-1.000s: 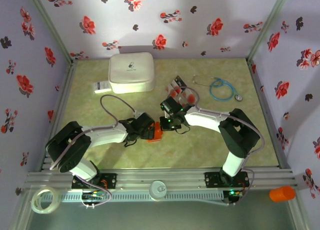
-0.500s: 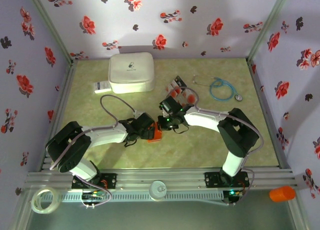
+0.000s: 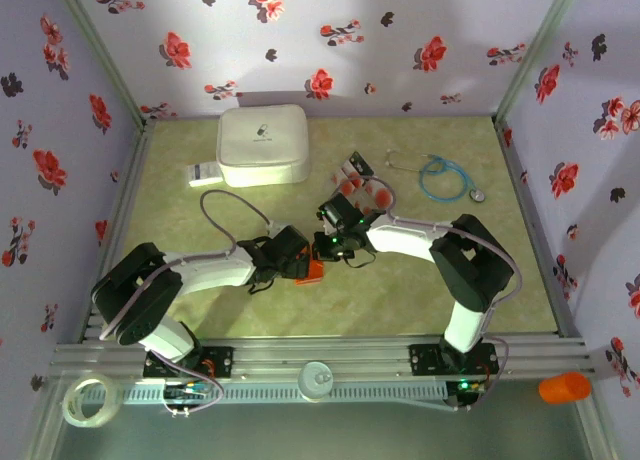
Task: Put the credit cards into the card holder
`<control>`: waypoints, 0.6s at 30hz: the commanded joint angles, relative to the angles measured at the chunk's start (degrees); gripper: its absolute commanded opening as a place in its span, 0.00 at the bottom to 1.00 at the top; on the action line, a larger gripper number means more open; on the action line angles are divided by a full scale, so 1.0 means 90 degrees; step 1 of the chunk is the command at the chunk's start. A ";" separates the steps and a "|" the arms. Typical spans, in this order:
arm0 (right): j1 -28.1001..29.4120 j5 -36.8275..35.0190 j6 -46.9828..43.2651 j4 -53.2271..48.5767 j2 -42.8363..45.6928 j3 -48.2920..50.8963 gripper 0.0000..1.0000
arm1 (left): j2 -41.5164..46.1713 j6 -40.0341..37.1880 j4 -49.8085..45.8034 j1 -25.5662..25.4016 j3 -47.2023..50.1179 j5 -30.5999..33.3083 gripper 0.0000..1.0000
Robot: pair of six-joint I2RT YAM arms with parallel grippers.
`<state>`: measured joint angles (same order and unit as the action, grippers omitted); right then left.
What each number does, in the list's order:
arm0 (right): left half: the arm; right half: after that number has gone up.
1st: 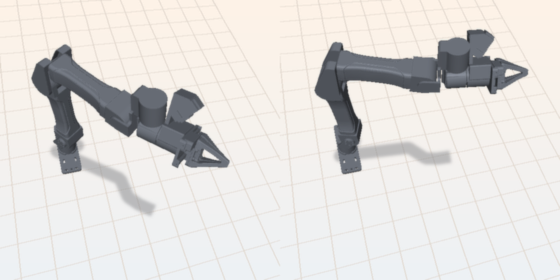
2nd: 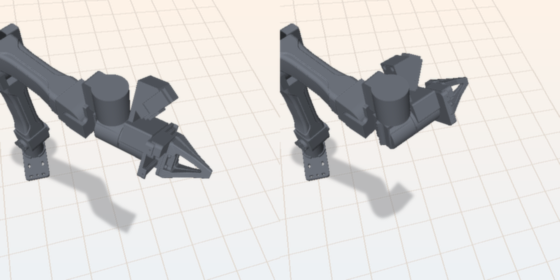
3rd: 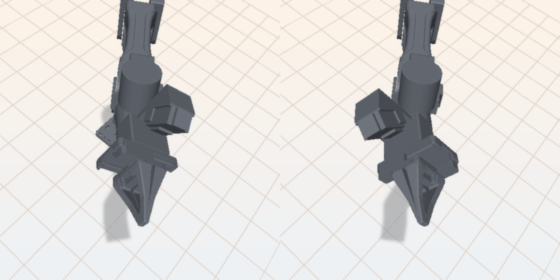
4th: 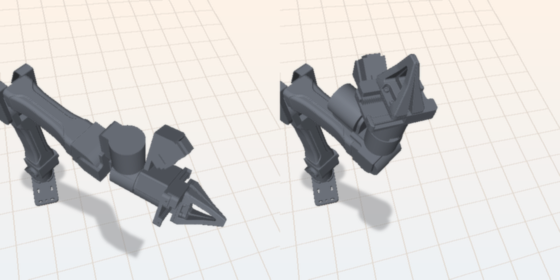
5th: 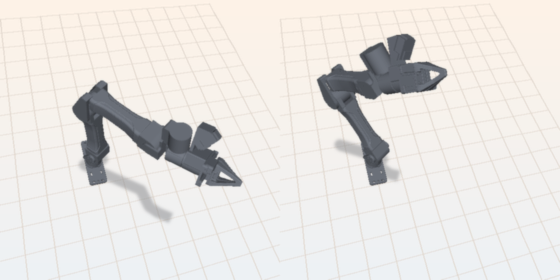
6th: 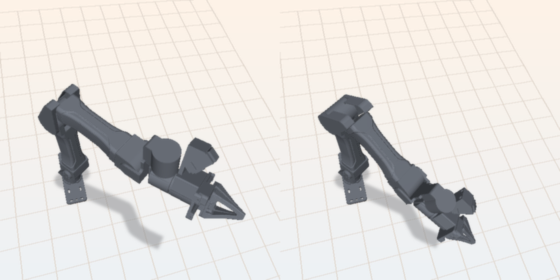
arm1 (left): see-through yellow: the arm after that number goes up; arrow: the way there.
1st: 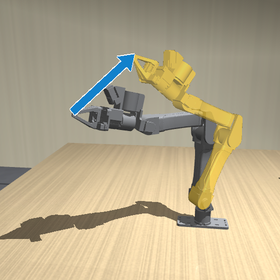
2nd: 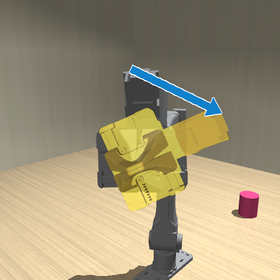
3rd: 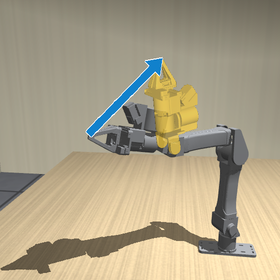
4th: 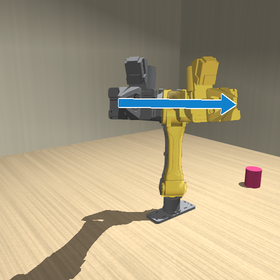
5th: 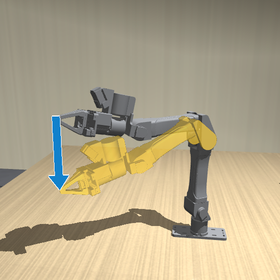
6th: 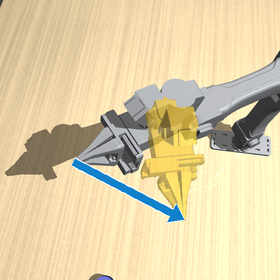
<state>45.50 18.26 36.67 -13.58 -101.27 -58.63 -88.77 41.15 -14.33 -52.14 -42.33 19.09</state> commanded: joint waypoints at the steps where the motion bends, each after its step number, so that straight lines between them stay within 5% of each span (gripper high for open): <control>1: 0.0019 0.0067 0.0147 0.0229 -0.0130 0.0165 0.00 | -0.0141 -0.0102 -0.0307 -0.0036 0.0177 0.0174 1.00; 18: 0.0018 -0.0023 0.0184 0.0366 -0.0291 0.0543 0.00 | -0.0114 -0.0100 -0.0337 -0.0038 0.0163 0.0186 1.00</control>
<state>45.47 18.72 37.71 -8.99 -101.71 -55.92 -88.77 41.15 -14.35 -52.14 -42.33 19.11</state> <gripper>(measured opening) 0.063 0.998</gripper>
